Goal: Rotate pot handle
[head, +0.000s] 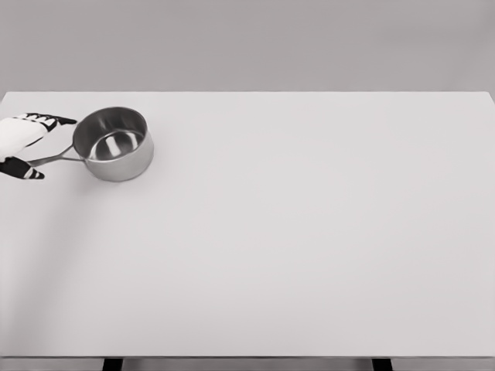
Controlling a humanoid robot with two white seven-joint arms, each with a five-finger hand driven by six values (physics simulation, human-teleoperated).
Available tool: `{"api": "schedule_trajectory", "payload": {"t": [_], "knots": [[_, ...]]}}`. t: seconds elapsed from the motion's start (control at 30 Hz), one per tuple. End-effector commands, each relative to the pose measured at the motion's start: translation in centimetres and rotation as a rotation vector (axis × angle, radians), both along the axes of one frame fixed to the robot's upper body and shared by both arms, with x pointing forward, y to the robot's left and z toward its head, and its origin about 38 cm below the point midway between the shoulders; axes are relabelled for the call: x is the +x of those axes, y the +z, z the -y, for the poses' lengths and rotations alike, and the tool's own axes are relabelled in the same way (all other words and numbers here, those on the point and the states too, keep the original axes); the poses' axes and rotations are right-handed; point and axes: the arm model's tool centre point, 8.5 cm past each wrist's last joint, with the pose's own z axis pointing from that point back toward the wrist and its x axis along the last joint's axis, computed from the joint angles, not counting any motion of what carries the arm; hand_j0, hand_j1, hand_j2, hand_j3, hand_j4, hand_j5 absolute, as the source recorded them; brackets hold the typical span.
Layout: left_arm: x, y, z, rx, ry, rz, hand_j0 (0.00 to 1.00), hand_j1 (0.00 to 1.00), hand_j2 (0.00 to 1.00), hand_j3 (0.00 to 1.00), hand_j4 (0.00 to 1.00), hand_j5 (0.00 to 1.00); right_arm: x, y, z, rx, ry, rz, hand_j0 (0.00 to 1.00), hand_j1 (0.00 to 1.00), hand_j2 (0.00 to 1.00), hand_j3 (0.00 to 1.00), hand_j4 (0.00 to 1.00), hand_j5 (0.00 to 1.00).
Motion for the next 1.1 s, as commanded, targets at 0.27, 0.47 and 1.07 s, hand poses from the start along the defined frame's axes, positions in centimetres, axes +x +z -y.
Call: {"api": "schedule_trajectory", "payload": {"t": [0.27, 0.47, 1.07], "knots": [[0.2, -0.5, -1.1, -0.014, 0.036, -0.018, 1.0, 1.0, 1.0, 1.0, 1.0, 1.0, 0.0, 0.0, 0.0, 0.0, 0.0, 0.0, 1.0, 1.0, 1.0, 1.0, 1.0, 1.0], [0.5, -0.5, -1.6, -0.02, 0.052, -0.019, 1.0, 1.0, 1.0, 1.0, 1.0, 1.0, 0.0, 0.0, 0.0, 0.0, 0.0, 0.0, 1.0, 1.0, 1.0, 1.0, 1.0, 1.0], [1.5, -0.4, -2.4, -0.043, 0.089, -0.02, 1.0, 1.0, 1.0, 1.0, 1.0, 1.0, 0.0, 0.0, 0.0, 0.0, 0.0, 0.0, 1.0, 1.0, 1.0, 1.0, 1.0, 1.0]]}}
